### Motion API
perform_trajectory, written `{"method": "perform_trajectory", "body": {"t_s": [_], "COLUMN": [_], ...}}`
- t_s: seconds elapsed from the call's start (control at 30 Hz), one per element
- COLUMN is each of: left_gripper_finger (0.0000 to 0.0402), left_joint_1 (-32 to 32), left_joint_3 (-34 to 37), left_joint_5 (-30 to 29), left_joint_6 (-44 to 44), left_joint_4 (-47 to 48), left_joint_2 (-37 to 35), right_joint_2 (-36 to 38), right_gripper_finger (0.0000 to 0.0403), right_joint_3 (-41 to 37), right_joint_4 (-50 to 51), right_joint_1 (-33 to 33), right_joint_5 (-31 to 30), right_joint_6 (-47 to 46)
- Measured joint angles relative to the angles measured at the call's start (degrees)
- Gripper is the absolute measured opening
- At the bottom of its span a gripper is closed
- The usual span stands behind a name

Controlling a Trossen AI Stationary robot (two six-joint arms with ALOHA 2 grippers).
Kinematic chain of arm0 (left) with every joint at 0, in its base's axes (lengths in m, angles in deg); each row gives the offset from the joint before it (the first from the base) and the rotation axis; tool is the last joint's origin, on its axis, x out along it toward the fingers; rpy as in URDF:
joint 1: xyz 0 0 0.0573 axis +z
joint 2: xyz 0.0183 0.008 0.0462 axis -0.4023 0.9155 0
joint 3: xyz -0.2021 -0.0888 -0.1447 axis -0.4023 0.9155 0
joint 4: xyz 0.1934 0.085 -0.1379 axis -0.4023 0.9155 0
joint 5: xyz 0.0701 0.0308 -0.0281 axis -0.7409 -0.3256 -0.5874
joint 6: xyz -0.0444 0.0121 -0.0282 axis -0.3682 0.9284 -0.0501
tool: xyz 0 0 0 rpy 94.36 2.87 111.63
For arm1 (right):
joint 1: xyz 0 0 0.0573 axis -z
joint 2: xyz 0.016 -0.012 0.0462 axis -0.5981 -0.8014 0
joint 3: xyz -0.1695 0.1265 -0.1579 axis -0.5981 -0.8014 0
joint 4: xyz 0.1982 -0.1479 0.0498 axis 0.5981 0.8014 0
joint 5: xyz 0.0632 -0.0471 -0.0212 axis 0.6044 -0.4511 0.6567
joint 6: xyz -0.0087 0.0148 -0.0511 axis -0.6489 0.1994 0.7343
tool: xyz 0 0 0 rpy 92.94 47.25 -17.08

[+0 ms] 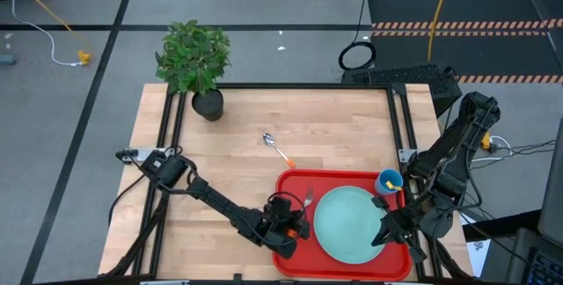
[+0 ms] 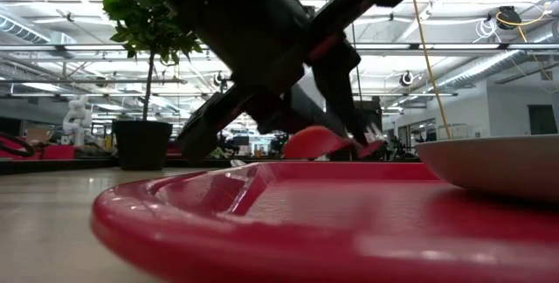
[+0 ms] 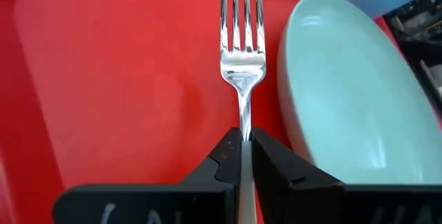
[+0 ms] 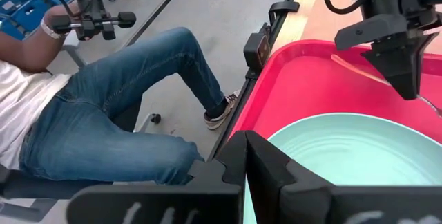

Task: Pick and place plate/cup/fork/spoon on tray
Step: Put the orange fork on the left side of the light blue plate on the red serving tray

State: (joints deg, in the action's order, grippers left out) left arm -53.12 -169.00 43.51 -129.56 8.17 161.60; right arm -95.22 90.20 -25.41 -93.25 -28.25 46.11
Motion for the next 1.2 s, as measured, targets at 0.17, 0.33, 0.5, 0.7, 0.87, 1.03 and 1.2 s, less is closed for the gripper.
{"method": "perform_trajectory", "body": {"t_s": [0.17, 0.33, 0.5, 0.7, 0.87, 1.03, 1.2], "left_gripper_finger": [0.0026, 0.0026, 0.0026, 0.0027, 0.0027, 0.0027, 0.0027], "left_joint_1": [-0.14, -0.12, -0.12, -0.03, -0.03, -0.03, -0.03], "left_joint_3": [0.11, 0.13, 0.13, 0.13, 0.13, 0.13, 0.13], "left_joint_5": [0.36, 0.40, 0.40, 0.48, 0.51, 0.51, 0.51], "left_joint_6": [-0.12, 0.08, 0.26, 0.05, -0.54, -0.56, -0.63], "left_joint_4": [-0.08, -0.07, -0.05, 0.89, 1.16, 1.19, 1.19], "left_joint_2": [0.00, 0.00, 0.00, 0.00, 0.00, 0.00, 0.00], "right_joint_2": [0.00, 0.00, 0.00, 0.00, 0.00, 0.00, 0.00], "right_gripper_finger": [0.0000, 0.0000, 0.0000, 0.0000, 0.0000, 0.0000, 0.0000], "right_joint_3": [0.00, 0.00, 0.00, 0.00, 0.00, 0.00, 0.00], "right_joint_4": [0.03, 0.04, 0.07, 0.08, 0.09, 0.09, 0.09], "right_joint_1": [0.00, 0.00, 0.00, 0.00, 0.00, 0.00, 0.00], "right_joint_5": [-0.02, 0.07, 0.13, 0.31, 0.31, 0.33, 0.33], "right_joint_6": [0.00, -0.01, 0.08, 0.21, 0.24, 0.24, 0.24]}}
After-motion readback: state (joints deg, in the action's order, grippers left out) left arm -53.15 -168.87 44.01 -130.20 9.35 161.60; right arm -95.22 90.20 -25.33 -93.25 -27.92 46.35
